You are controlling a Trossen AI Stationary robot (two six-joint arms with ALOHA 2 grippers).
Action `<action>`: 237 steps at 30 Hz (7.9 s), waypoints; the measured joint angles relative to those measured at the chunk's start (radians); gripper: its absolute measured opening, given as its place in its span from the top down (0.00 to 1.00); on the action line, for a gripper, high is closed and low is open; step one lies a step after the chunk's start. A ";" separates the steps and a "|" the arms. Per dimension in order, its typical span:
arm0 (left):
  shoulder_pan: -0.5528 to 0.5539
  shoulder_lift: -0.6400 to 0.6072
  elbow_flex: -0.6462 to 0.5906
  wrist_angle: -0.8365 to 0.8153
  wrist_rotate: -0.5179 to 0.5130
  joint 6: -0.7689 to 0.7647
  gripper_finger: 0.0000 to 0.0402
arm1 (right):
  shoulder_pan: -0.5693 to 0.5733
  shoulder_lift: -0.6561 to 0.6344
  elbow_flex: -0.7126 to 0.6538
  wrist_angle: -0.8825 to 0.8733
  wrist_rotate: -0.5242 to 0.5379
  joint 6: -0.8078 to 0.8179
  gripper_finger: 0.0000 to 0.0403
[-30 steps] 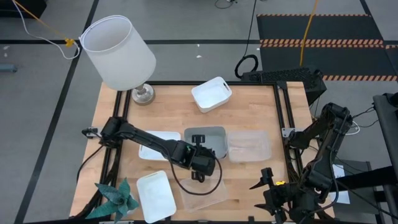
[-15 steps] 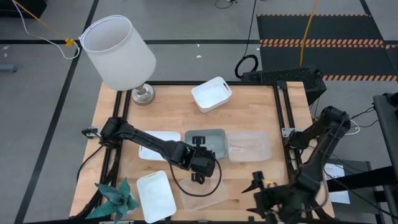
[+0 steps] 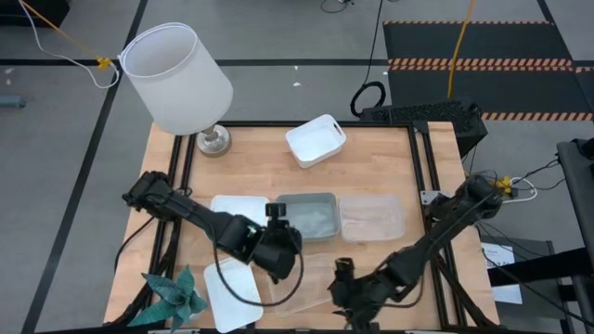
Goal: Stack baskets by color
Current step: Stack the bottom transparent bin on the top stacked transparent bins, then stack the bottom white bin on the middle white bin
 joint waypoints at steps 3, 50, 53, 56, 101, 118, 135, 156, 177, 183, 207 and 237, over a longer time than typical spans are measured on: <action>-0.025 0.000 0.000 -0.026 -0.007 0.000 0.67 | -0.012 0.070 0.068 -0.009 -0.023 -0.036 0.30; -0.034 0.001 0.000 -0.046 -0.027 -0.011 0.67 | -0.034 0.254 0.171 -0.198 -0.042 -0.202 0.78; -0.034 0.001 0.000 -0.046 -0.027 -0.011 0.67 | -0.034 0.254 0.171 -0.205 -0.042 -0.202 0.84; -0.034 0.001 0.000 -0.046 -0.027 -0.011 0.67 | -0.034 0.254 0.171 -0.220 -0.043 -0.206 0.90; -0.168 -0.007 -0.001 -0.136 -0.079 -0.299 0.67 | 0.157 -0.271 0.171 -0.750 0.061 0.037 1.00; -0.325 0.009 0.000 -0.070 -0.184 -0.398 0.67 | 0.156 -0.471 0.171 -1.057 0.076 0.031 1.00; -0.324 0.008 0.000 -0.023 -0.190 -0.399 0.67 | 0.153 -0.538 0.147 -1.125 0.144 0.002 1.00; -0.324 0.008 0.000 -0.023 -0.190 -0.399 0.67 | 0.146 -0.660 -0.240 -0.952 0.146 0.139 1.00; -0.324 0.008 0.000 -0.023 -0.190 -0.398 0.67 | 0.026 -0.724 -0.431 -0.749 0.089 0.021 0.99; -0.324 0.008 0.000 -0.023 -0.190 -0.398 0.67 | -0.001 -0.723 -0.455 -0.730 0.064 0.014 0.98; -0.325 0.008 0.000 -0.020 -0.163 -0.447 0.67 | -0.004 -0.728 -0.456 -0.656 0.097 0.019 0.64; -0.421 0.103 0.001 0.033 0.242 -0.957 0.65 | 0.054 -0.770 -0.317 -0.541 0.227 0.003 0.62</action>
